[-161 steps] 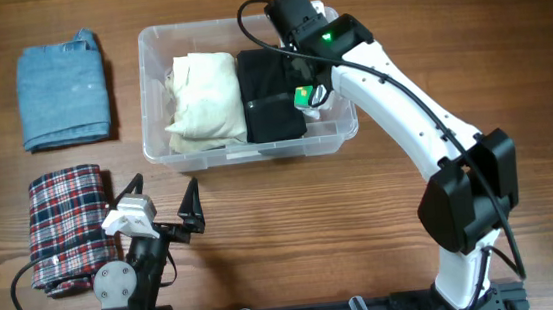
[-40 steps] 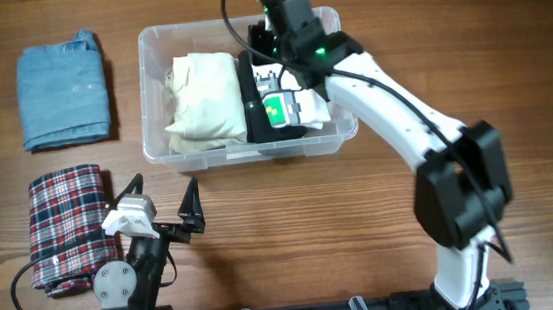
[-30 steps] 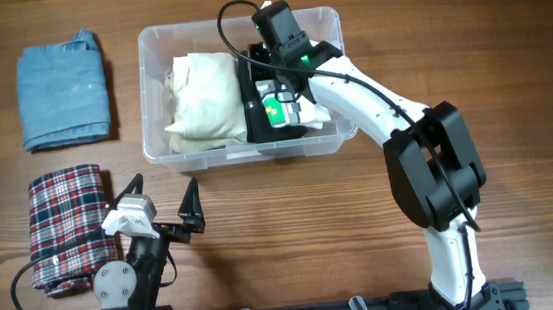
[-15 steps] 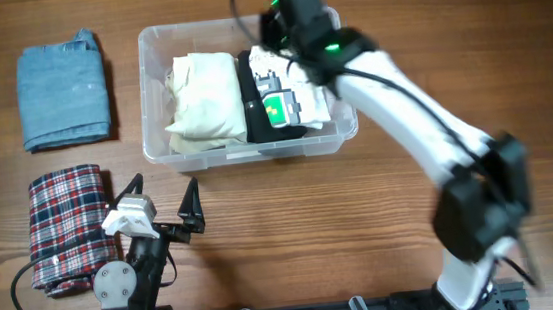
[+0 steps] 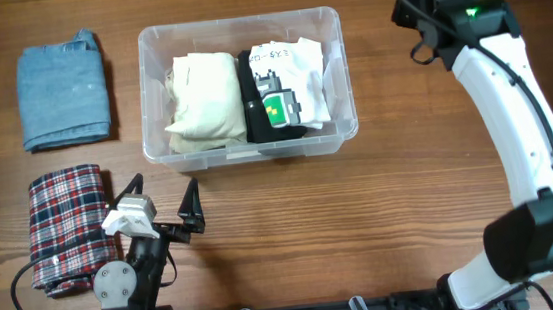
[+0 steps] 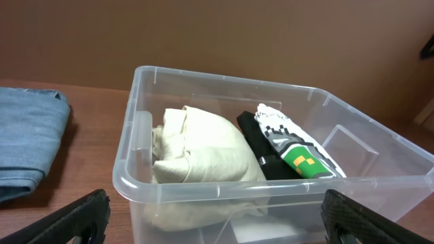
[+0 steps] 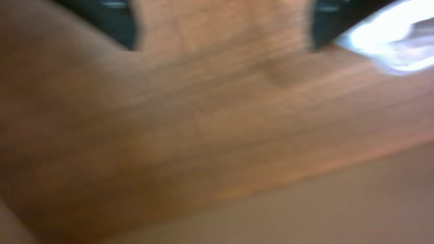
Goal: Pack container
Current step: 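Open the right gripper and withdraw it up and right to rest, then reach the left gripper to the plaid folded cloth and grasp it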
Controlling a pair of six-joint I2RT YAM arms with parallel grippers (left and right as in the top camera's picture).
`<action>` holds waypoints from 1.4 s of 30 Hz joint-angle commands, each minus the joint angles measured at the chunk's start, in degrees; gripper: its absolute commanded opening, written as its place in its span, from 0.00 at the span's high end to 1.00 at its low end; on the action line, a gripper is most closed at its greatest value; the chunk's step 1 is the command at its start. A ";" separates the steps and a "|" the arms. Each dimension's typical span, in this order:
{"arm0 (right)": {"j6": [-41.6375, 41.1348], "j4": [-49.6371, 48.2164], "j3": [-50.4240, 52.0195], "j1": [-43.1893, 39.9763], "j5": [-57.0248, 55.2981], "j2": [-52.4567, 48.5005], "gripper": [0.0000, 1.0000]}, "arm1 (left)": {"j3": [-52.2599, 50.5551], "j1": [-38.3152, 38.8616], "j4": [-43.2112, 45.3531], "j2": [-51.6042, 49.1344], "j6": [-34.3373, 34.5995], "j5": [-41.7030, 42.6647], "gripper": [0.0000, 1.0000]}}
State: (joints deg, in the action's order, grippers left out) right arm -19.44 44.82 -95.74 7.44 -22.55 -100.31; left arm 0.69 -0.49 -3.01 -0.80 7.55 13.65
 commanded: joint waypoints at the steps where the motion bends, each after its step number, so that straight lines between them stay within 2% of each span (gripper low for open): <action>1: -0.24 0.22 2.27 -2.40 1.40 -3.04 0.01 | -0.37 -0.42 -0.02 0.42 -1.16 0.90 0.00; 13: -0.04 0.46 2.49 -3.28 1.84 -4.92 0.00 | -0.37 -0.44 -0.02 0.42 -1.16 0.90 0.00; 17: -0.24 -1.88 2.49 -3.85 -1.68 -5.31 0.00 | -0.37 -0.42 -0.02 0.42 -1.16 0.90 0.00; 22: -0.02 -4.96 2.49 -7.91 -5.38 -5.33 0.00 | -0.37 -0.44 -0.02 0.42 -1.16 0.90 0.00; 31: -0.07 -3.45 2.49 -17.53 -1.36 -5.33 0.00 | -0.37 -0.42 -0.02 0.42 -1.16 0.90 0.00; 42: -0.07 -3.65 2.49 -17.90 -0.85 -5.33 0.00 | -0.37 -0.42 -0.02 0.42 -1.16 0.90 0.00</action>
State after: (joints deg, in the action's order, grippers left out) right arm -19.42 41.21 -93.49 -10.66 -24.03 -104.75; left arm 0.69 -0.49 -3.01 -0.80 7.55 13.65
